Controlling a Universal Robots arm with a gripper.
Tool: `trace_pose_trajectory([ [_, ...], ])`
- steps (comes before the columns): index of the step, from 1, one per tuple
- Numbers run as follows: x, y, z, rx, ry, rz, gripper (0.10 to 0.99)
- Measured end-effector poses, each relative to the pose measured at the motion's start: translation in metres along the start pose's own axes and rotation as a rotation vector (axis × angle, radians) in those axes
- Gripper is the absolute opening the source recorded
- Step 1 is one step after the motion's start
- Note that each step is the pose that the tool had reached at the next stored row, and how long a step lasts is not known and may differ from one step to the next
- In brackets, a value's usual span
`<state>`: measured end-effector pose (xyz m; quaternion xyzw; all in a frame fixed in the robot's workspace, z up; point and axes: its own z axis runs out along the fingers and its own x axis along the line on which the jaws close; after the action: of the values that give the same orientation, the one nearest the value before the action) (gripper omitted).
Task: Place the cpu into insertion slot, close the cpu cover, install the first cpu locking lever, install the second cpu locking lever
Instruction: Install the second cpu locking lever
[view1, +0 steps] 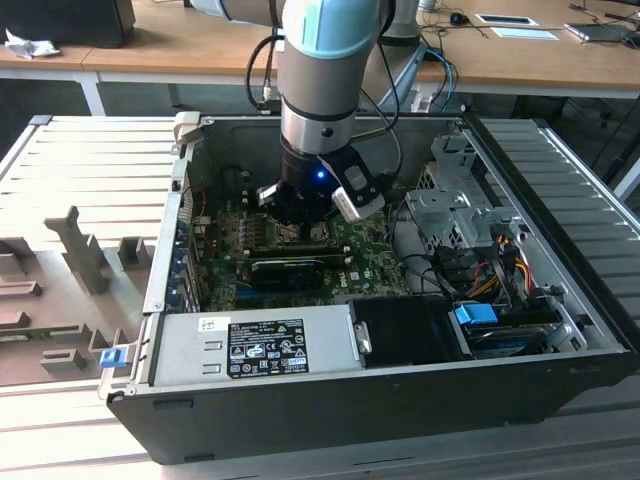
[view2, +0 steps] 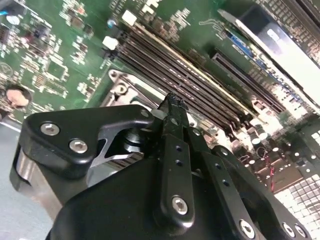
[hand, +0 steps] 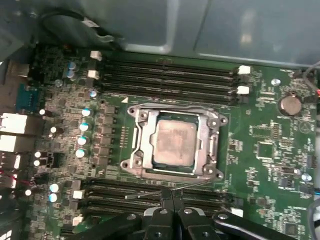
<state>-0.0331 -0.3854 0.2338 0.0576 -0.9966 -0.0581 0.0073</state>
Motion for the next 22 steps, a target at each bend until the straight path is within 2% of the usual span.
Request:
trace_pose_trajectory([
  [2,0.0052,0.0004,0.0008,-0.007,0.0002,-0.006,0.106],
  [3,0.0062,0.0004,0.0011,-0.017,-0.0012,-0.007,0.106],
  [4,0.0071,0.0002,0.0015,-0.037,-0.0034,-0.008,0.106],
  [5,0.0074,-0.0011,0.0018,-0.045,-0.0044,-0.008,0.106],
  [8,0.0089,-0.0066,0.0017,-0.058,-0.0059,-0.008,0.106],
  [9,0.0121,-0.0087,0.0017,-0.068,-0.0072,-0.008,0.106],
  [11,0.0215,-0.0086,0.002,-0.083,-0.0089,-0.009,0.106],
  [14,0.0252,-0.0092,0.0055,-0.093,-0.0103,-0.009,0.106],
  [22,0.0339,-0.0099,0.02,-0.102,-0.011,-0.01,0.106],
])
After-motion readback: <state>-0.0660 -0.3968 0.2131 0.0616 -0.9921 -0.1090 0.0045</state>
